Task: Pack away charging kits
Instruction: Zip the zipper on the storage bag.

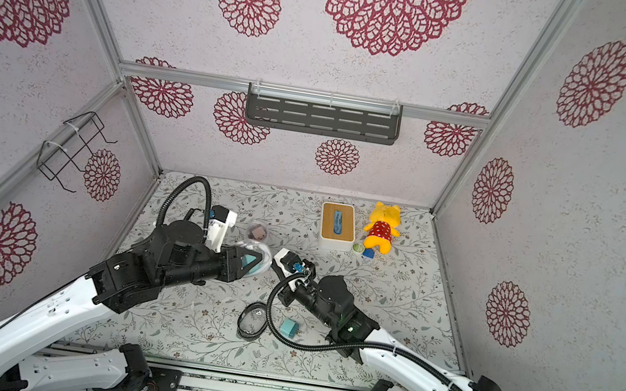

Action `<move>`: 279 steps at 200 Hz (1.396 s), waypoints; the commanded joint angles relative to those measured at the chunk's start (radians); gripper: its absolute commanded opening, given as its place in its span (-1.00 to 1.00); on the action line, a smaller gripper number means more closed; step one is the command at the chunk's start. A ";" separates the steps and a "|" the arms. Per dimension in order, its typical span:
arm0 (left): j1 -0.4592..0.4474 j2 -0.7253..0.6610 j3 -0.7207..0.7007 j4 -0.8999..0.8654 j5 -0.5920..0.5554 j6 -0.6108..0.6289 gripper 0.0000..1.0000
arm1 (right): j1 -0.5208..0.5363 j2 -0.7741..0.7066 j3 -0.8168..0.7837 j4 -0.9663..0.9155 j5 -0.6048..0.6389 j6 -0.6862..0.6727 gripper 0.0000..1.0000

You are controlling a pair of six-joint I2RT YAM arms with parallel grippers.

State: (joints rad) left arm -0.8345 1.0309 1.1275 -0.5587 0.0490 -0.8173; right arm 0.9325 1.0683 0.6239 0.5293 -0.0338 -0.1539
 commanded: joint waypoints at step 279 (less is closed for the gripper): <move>0.004 0.123 -0.009 -0.307 0.098 0.118 -1.00 | -0.159 0.156 0.090 0.249 -0.190 -0.381 -1.00</move>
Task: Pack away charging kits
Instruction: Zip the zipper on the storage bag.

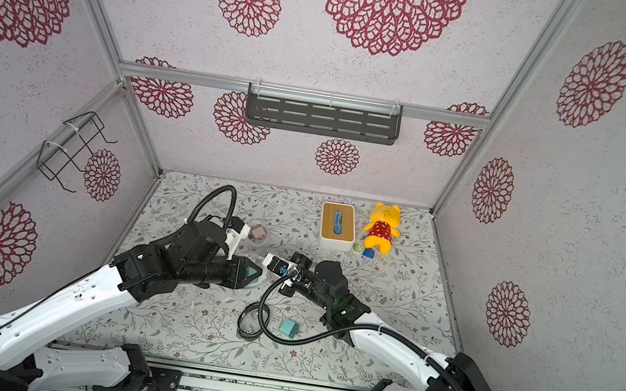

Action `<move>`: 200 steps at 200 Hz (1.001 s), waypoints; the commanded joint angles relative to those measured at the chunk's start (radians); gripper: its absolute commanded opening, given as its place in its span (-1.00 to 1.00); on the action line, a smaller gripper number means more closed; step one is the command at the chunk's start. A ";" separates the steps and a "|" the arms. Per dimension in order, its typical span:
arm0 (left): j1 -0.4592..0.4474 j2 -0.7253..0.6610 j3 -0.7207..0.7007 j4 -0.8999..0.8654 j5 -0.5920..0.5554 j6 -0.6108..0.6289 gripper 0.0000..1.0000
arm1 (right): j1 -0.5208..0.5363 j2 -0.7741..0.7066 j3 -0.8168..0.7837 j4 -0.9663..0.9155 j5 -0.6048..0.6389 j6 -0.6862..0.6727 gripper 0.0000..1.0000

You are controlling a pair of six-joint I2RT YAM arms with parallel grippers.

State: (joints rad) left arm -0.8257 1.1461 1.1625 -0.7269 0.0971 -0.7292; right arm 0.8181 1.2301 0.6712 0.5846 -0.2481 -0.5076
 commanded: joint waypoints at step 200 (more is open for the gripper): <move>0.451 -0.204 -0.528 0.555 -0.016 -0.361 -1.00 | -0.053 0.041 -0.040 0.362 0.466 0.482 0.42</move>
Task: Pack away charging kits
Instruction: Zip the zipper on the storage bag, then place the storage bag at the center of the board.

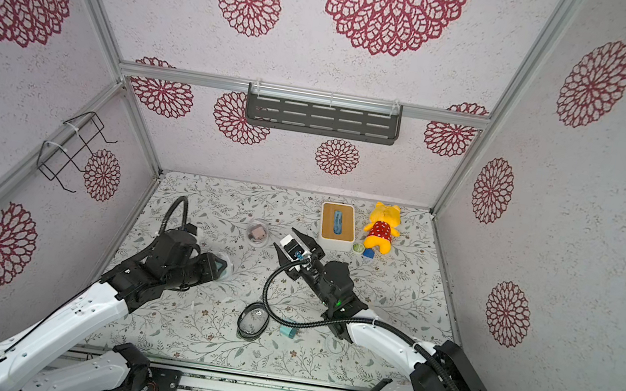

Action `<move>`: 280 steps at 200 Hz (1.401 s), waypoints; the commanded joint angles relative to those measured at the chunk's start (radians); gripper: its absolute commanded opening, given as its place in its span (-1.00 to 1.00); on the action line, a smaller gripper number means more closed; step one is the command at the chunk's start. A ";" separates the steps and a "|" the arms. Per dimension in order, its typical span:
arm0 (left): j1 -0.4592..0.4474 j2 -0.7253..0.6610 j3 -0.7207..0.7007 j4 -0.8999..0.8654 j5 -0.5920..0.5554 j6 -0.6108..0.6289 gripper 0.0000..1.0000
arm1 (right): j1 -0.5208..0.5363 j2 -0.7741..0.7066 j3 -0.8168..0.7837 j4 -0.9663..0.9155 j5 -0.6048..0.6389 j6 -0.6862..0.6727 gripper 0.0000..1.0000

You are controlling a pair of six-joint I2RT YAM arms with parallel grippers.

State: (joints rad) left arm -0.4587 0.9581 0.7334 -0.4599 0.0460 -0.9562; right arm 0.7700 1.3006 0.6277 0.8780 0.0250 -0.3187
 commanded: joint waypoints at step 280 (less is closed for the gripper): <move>0.238 0.476 0.017 0.003 -0.323 -0.348 0.96 | -0.170 -0.069 0.114 -0.490 0.120 0.728 0.98</move>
State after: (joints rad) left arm -0.1986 1.5097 0.7399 -0.1867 -0.1829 -1.3128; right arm 0.6044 1.3106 0.7345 0.4202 0.1890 0.3115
